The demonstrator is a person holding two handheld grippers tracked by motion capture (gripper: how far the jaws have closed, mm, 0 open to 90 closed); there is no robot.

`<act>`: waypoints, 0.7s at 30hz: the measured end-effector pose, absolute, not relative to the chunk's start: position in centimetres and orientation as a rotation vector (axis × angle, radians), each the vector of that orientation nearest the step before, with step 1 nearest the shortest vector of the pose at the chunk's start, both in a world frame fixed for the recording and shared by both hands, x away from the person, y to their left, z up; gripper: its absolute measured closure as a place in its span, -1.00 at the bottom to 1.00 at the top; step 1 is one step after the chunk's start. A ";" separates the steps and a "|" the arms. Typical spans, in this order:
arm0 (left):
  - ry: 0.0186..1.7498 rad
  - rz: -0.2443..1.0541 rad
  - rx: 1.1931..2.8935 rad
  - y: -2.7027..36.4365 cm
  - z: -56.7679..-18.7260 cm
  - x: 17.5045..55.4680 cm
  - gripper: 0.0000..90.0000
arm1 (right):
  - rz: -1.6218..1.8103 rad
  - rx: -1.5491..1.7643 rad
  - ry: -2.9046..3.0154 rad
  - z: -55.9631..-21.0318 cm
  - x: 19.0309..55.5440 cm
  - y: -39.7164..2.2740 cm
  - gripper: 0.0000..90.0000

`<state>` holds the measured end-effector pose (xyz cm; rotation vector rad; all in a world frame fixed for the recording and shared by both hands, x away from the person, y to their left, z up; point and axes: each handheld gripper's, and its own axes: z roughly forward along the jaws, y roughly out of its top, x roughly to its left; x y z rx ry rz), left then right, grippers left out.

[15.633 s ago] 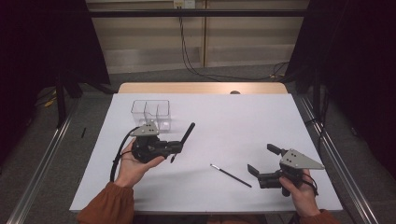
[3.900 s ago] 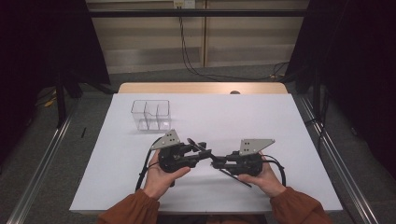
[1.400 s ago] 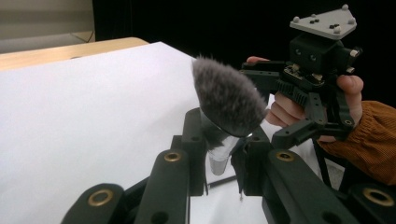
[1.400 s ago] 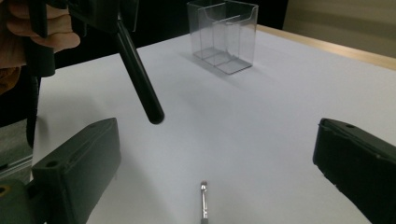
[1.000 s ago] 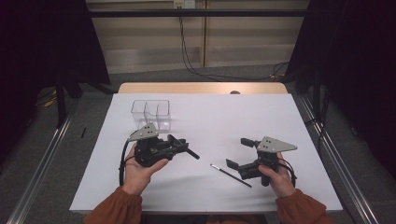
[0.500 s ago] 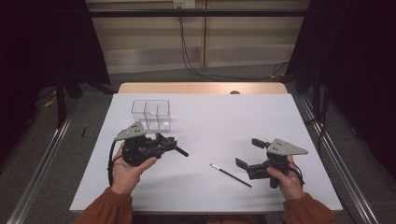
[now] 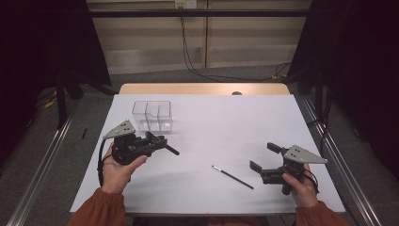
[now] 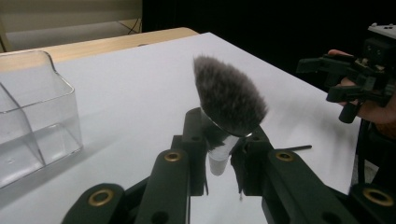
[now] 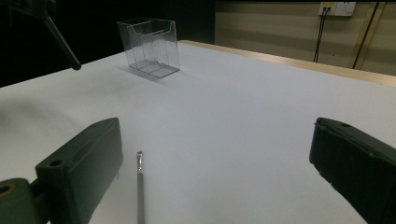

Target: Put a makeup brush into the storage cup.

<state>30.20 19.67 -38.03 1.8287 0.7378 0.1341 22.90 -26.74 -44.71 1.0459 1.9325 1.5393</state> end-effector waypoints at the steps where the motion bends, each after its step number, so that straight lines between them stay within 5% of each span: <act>1: 0.737 0.130 1.830 19.8 -38.0 30.3 0.71 | 1.542 1.049 1.929 -44.7 22.8 -26.9 -0.96; 21: 0.782 0.200 1.853 20.5 -36.9 33.0 0.71 | 1.503 1.060 1.915 -45.3 22.5 -27.1 -0.96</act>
